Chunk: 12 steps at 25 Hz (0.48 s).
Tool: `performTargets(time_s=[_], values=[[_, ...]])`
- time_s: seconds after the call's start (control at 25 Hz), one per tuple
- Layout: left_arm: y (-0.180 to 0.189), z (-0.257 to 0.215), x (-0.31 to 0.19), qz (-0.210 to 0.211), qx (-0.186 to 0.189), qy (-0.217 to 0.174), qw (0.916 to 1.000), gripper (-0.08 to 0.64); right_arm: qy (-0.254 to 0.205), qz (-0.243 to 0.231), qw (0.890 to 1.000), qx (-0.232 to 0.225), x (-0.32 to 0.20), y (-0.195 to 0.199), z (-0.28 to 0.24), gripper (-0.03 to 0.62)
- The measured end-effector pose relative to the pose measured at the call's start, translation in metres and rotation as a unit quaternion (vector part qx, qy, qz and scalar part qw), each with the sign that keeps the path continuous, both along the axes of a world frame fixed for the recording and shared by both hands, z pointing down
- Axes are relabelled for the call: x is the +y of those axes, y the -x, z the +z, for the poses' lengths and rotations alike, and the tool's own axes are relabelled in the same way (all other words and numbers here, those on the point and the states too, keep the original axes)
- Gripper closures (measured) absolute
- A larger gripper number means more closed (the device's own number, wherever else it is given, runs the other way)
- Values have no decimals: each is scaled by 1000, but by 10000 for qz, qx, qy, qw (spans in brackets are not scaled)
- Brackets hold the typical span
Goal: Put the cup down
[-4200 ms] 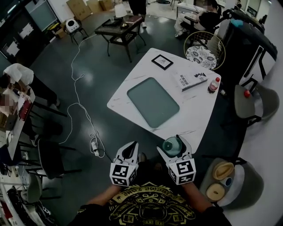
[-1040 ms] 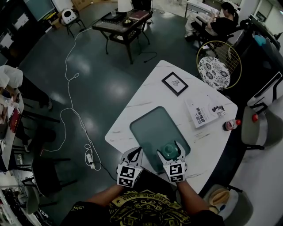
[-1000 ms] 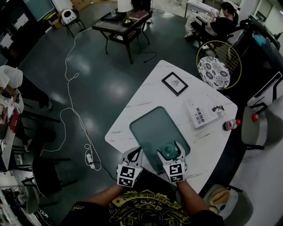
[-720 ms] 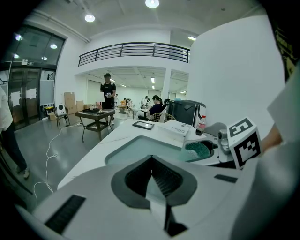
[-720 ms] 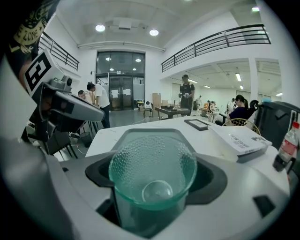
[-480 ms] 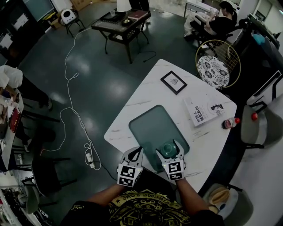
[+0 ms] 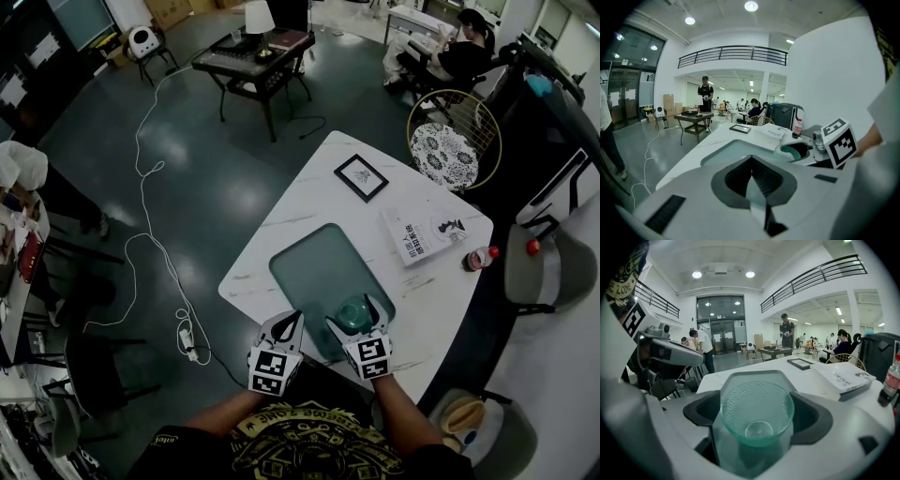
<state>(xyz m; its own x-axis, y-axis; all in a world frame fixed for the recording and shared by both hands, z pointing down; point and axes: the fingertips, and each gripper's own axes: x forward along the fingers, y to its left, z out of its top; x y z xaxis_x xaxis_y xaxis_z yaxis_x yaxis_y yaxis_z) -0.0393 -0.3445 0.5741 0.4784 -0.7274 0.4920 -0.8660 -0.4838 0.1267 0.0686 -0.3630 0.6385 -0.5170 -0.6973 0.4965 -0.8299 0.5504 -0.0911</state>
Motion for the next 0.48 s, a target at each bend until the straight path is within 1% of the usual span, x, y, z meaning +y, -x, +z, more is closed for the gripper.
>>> performTargets(time_s=[0.28, 0.4, 0.48], values=[[-5, -11, 10, -2, 88, -134, 9999, 549, -194, 110, 9997, 20, 13, -8, -19, 147], [-7, -17, 14, -22, 132, -191, 9997, 549, -262, 260, 9993, -100, 20, -15, -34, 147], [-7, -21, 20, -34, 160, -220, 9996, 549, -329, 447, 9982, -235, 27, -21, -44, 147]])
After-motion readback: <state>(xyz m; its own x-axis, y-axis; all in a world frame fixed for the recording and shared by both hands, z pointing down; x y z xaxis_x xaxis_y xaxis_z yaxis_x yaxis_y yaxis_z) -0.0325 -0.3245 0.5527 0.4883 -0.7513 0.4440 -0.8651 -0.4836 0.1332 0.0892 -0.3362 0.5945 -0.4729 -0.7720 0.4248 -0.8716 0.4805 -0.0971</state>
